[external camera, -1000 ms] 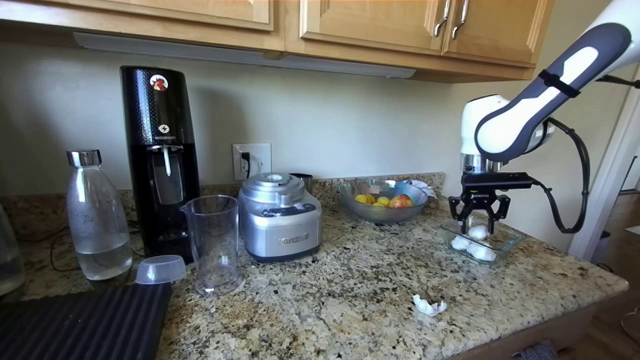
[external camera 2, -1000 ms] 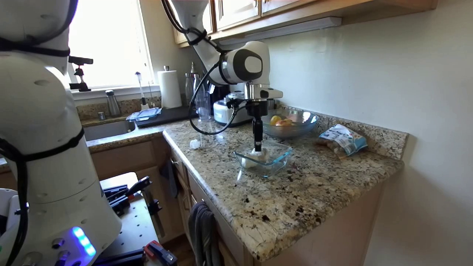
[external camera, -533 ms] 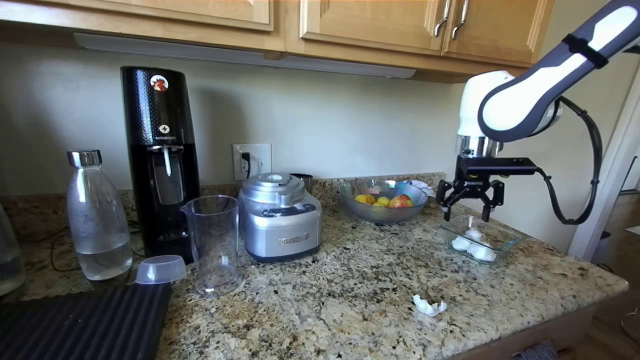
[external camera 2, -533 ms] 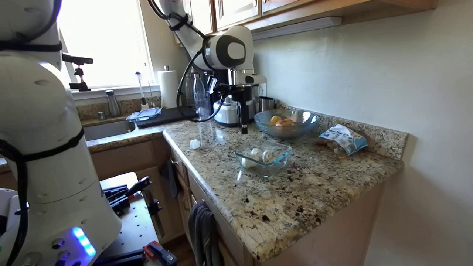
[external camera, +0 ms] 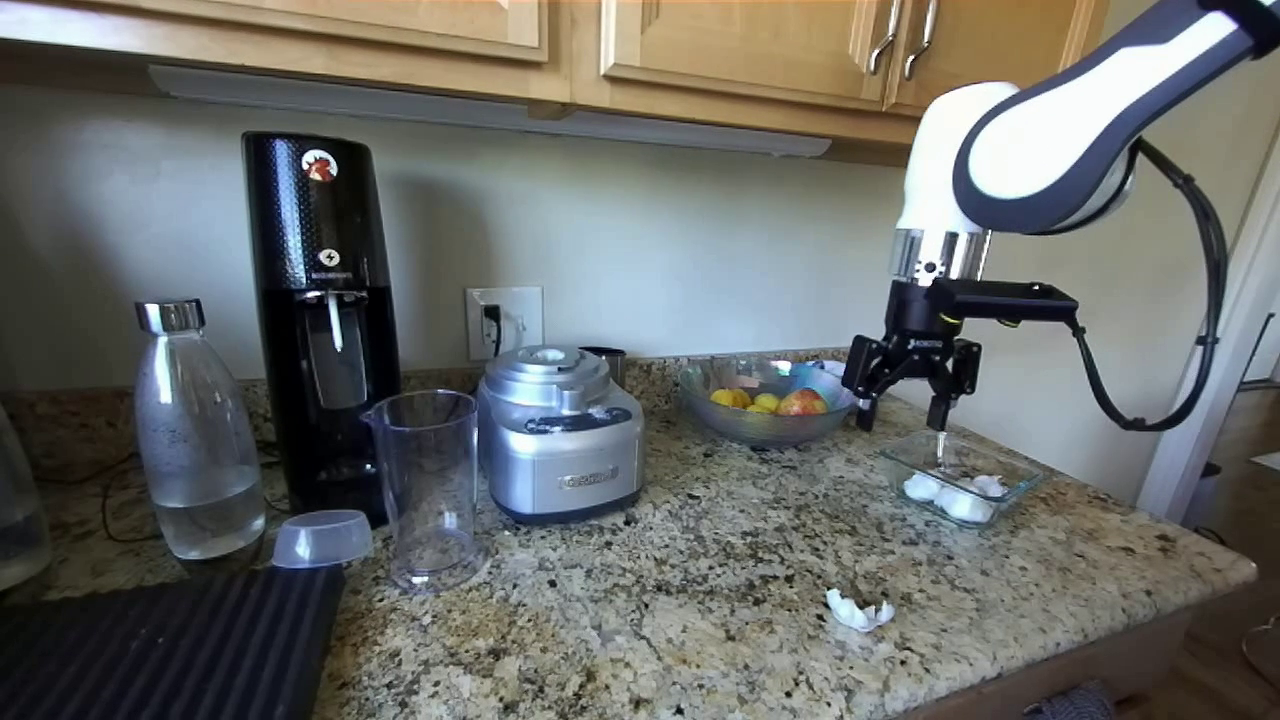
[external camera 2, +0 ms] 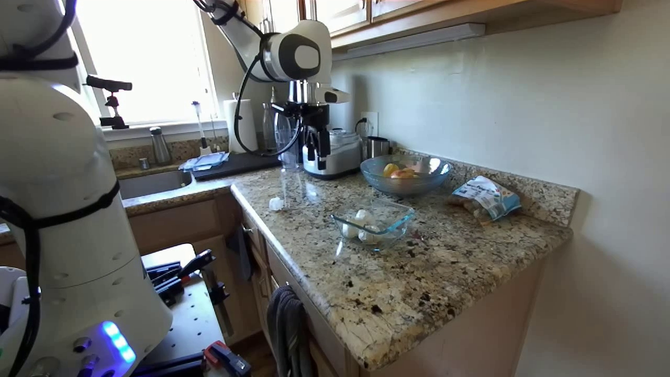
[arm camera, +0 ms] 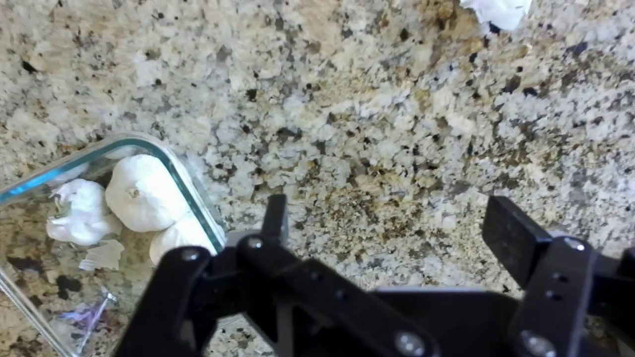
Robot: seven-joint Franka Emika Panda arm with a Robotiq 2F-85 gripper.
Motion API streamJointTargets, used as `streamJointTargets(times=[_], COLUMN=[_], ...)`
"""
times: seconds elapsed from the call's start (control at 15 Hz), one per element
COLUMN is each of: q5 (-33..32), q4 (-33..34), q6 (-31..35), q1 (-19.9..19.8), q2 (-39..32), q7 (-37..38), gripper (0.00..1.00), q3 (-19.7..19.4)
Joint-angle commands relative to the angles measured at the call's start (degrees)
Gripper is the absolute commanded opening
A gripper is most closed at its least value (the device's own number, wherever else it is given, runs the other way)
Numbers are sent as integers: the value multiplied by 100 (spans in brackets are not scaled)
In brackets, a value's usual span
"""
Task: Put the garlic in the glass dish
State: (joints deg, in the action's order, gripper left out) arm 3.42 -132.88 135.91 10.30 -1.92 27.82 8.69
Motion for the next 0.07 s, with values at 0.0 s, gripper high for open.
streamJointTargets(times=[0.0], q5=[3], q4=[5], q6=[-15], q1=[-4], q2=[3], q7=[-15], gripper=[100], q3=[19])
